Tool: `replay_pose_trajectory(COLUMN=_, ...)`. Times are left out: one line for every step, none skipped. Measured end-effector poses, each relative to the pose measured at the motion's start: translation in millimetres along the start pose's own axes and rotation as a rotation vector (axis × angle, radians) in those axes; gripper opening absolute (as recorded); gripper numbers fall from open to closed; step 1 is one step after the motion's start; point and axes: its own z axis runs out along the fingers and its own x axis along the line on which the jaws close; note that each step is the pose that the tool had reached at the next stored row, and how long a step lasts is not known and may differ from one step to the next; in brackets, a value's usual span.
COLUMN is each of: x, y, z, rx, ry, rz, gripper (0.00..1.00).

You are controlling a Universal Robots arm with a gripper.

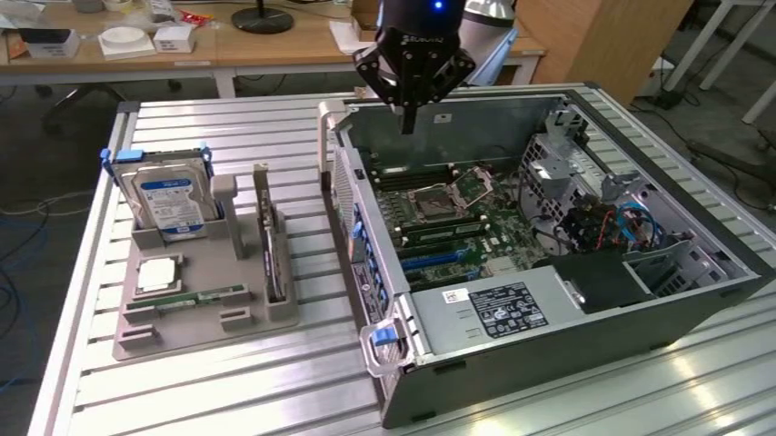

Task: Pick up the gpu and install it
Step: 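Reach for the gpu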

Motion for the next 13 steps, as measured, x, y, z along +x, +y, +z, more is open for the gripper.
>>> replay_pose_trajectory(x=0.4, y=0.0, z=0.0, rx=-0.0001, ry=0.0, rz=0.0, gripper=0.1)
replay_pose_trajectory(x=0.7, y=0.0, z=0.0, rx=-0.0001, ry=0.0, rz=0.0, gripper=0.1)
replay_pose_trajectory(x=1.2, y=-0.1, z=0.0, rx=-0.0001, ry=0.0, rz=0.0, gripper=0.1)
replay_pose_trajectory(x=1.6, y=-0.1, z=0.0, rx=0.0, ry=0.0, rz=0.0, gripper=0.1)
replay_pose_trajectory(x=2.0, y=-0.1, z=0.0, rx=-0.0001, ry=0.0, rz=0.0, gripper=0.1)
replay_pose_trajectory(x=2.4, y=-0.2, z=0.0, rx=0.0, ry=0.0, rz=0.0, gripper=0.1)
replay_pose_trajectory(x=2.8, y=-0.2, z=0.0, rx=0.0, ry=0.0, rz=0.0, gripper=0.1)
replay_pose_trajectory(x=3.1, y=-0.2, z=0.0, rx=-0.0001, ry=0.0, rz=0.0, gripper=0.1)
replay_pose_trajectory(x=3.5, y=-0.3, z=0.0, rx=0.0, ry=0.0, rz=0.0, gripper=0.1)
replay_pose_trajectory(x=3.9, y=-0.3, z=0.0, rx=-0.0001, ry=0.0, rz=0.0, gripper=0.1)
replay_pose_trajectory(x=4.3, y=-0.3, z=0.0, rx=0.0, ry=-0.0001, rz=0.0, gripper=0.1)
replay_pose_trajectory(x=4.8, y=-0.4, z=0.0, rx=-0.0001, ry=0.0, rz=0.0, gripper=0.1)
replay_pose_trajectory(x=5.1, y=-0.4, z=0.0, rx=-0.0001, ry=0.0, rz=0.0, gripper=0.1)
